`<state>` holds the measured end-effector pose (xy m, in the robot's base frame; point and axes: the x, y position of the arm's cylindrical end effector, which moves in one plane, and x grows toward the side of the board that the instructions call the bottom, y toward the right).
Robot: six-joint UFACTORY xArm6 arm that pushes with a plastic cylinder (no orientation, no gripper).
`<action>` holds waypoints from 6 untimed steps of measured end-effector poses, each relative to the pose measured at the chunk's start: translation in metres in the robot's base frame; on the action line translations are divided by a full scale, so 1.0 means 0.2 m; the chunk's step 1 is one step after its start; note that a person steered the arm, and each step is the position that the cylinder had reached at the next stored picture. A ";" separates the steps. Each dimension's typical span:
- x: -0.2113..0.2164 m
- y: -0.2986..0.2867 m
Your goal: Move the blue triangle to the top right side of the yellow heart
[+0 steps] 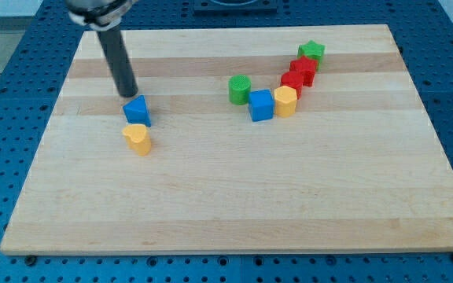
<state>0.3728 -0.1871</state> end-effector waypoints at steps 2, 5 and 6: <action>0.19 0.28; 0.03 0.50; 0.10 0.66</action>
